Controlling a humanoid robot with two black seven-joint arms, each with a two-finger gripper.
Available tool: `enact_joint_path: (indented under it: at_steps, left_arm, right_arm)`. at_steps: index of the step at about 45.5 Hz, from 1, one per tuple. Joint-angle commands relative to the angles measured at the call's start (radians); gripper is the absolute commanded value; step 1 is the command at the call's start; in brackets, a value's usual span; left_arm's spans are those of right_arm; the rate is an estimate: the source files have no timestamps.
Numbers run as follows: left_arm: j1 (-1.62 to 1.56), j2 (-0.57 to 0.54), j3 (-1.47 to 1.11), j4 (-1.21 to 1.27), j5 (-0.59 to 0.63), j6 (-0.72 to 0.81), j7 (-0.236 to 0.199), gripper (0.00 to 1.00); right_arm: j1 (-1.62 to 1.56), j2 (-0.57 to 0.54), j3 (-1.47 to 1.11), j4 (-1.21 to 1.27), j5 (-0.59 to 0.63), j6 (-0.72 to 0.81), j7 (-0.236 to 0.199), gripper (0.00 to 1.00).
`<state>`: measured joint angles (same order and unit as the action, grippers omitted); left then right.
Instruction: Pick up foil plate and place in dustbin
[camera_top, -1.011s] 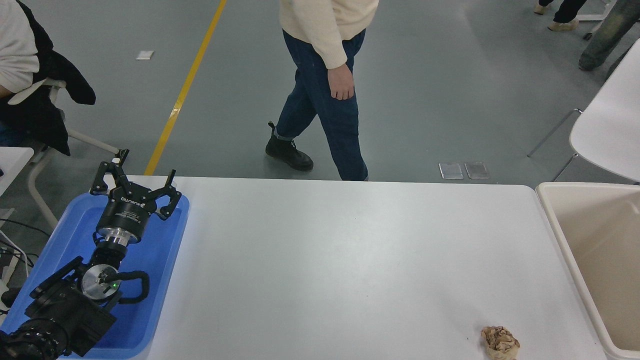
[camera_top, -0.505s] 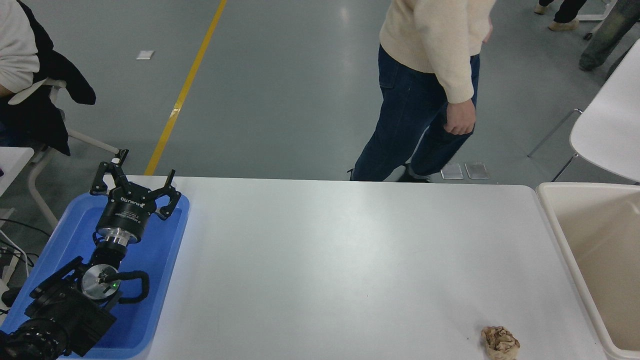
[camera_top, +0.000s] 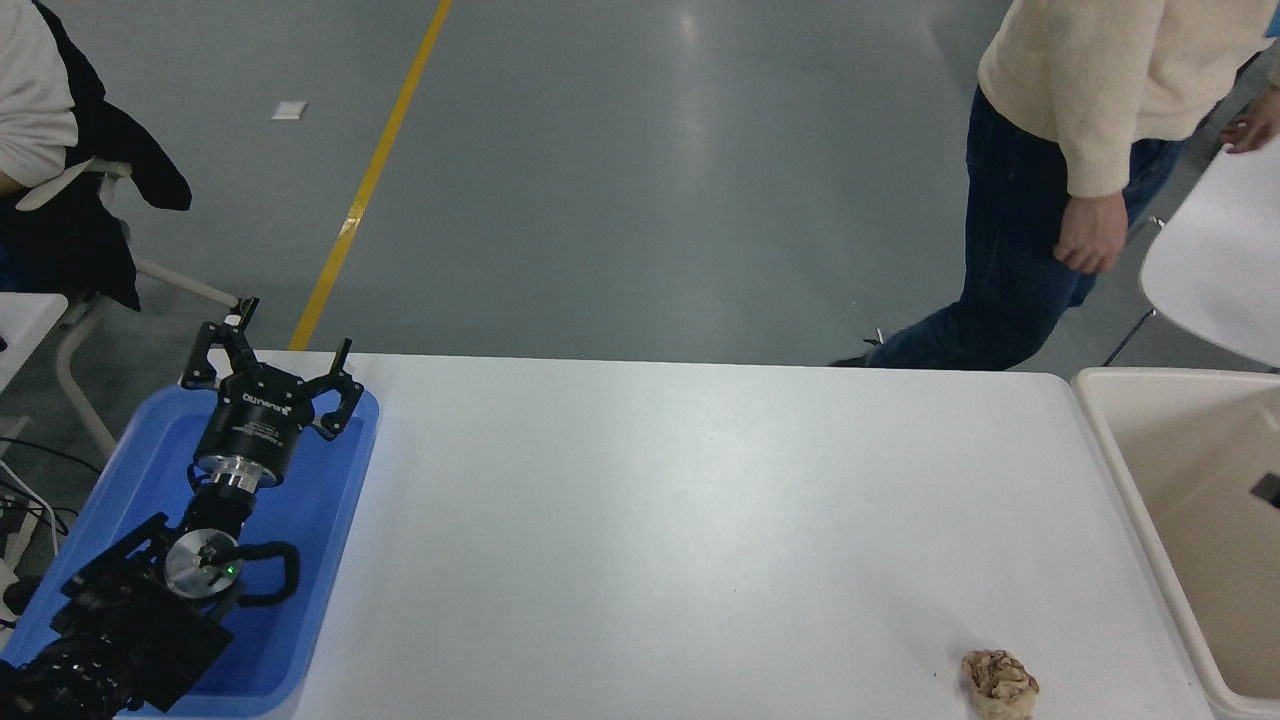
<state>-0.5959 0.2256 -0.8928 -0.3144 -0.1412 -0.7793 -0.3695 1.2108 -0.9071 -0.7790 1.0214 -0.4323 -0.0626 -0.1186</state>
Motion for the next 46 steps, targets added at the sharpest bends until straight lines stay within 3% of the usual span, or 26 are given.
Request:
enact_joint_path:
  at_steps: [1,10,20,30,46]
  left_arm:
    - [-0.001,0.0,0.0,0.0,0.0,0.0,0.001,1.0]
    - [0.001,0.0,0.0,0.0,0.0,0.0,0.003,1.0]
    - [0.001,0.001,0.0,0.0,0.0,0.0,0.001,1.0]
    - [0.002,0.001,0.0,0.0,-0.001,0.0,0.0,1.0]
    - [0.002,0.001,0.0,0.0,-0.001,0.0,0.0,1.0]
  right_arm:
    - [0.475,0.014,-0.387,0.241,-0.02,0.329,0.001,1.0]
    - [0.728,0.223,-0.477,0.258,0.021,0.848,0.002,1.0]
    - [0.892,0.307,-0.476,0.269,0.187,0.848,0.004,1.0]
    - [1.042,0.415,-0.473,0.27,0.191,0.848,0.004,1.0]
    - [1.11,0.493,-0.477,0.273,0.182,0.848,0.002,1.0]
